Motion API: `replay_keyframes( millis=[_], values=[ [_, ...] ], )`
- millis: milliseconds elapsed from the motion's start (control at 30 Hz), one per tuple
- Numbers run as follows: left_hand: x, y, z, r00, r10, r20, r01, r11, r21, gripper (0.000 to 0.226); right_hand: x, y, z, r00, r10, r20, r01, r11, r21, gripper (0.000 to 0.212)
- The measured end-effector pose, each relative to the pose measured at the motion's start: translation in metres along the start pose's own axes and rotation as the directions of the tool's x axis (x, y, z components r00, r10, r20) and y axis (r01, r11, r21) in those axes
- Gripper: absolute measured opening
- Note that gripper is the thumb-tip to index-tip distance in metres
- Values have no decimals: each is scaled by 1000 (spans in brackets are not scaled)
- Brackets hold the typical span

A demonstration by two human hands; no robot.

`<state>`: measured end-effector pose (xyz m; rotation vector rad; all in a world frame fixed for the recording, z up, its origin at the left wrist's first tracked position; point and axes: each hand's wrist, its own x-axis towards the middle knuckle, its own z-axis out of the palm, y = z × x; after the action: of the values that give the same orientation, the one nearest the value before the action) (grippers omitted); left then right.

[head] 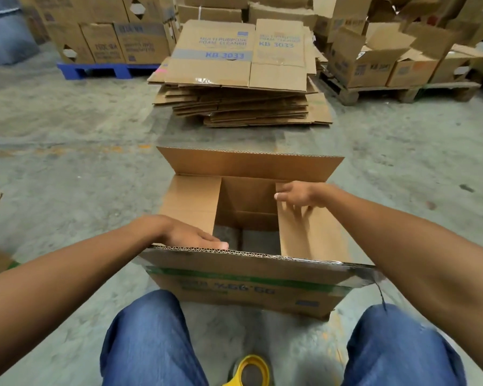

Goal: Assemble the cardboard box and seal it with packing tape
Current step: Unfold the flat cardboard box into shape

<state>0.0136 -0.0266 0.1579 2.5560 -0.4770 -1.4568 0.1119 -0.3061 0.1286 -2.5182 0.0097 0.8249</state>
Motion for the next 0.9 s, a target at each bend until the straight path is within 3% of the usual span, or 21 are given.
replay_keyframes(
  millis=[167,300,367,400,433,467,500,533,600,700,767,900],
  values=[
    [-30,-6,-34,994,65,-88,-82,975,-206,98,-13,12,-35,999,35,-1,-34,994,-99,52],
    [-54,-12,-55,978,193,-84,-205,963,-175,66,-18,4,-61,959,-175,-222,164,984,-68,38],
    [-52,-16,-56,977,198,-76,-210,953,-217,72,-21,-9,-71,847,-277,-454,300,954,-22,28],
    [-49,-16,-54,978,193,-74,-205,950,-234,72,-20,-14,-75,746,-305,-592,343,938,-50,27],
    [-45,-17,-51,978,187,-87,-202,954,-222,69,-18,-19,-78,652,-324,-685,350,931,-106,26],
    [-39,-18,-49,976,174,-133,-197,963,-185,66,-17,-23,-79,619,-343,-707,318,932,-173,31],
    [-33,-19,-47,962,156,-224,-190,971,-142,67,-15,-24,-78,673,-353,-650,261,936,-237,40],
    [-26,-20,-46,929,137,-343,-179,980,-92,71,-13,-24,-75,777,-328,-537,205,939,-278,49],
    [-8,-28,-43,800,127,-586,-159,987,-4,89,-11,-19,-65,939,-207,-274,133,954,-267,67],
    [20,-42,-36,580,133,-803,-3,987,161,110,-14,-11,-50,997,-77,-2,75,978,-193,82],
    [40,-49,-33,566,86,-820,77,985,157,109,-12,-4,-41,995,-8,97,28,978,-206,86],
    [79,-53,-24,673,29,-739,148,974,173,82,-12,8,-29,997,8,78,10,975,-223,86]
  ],
)
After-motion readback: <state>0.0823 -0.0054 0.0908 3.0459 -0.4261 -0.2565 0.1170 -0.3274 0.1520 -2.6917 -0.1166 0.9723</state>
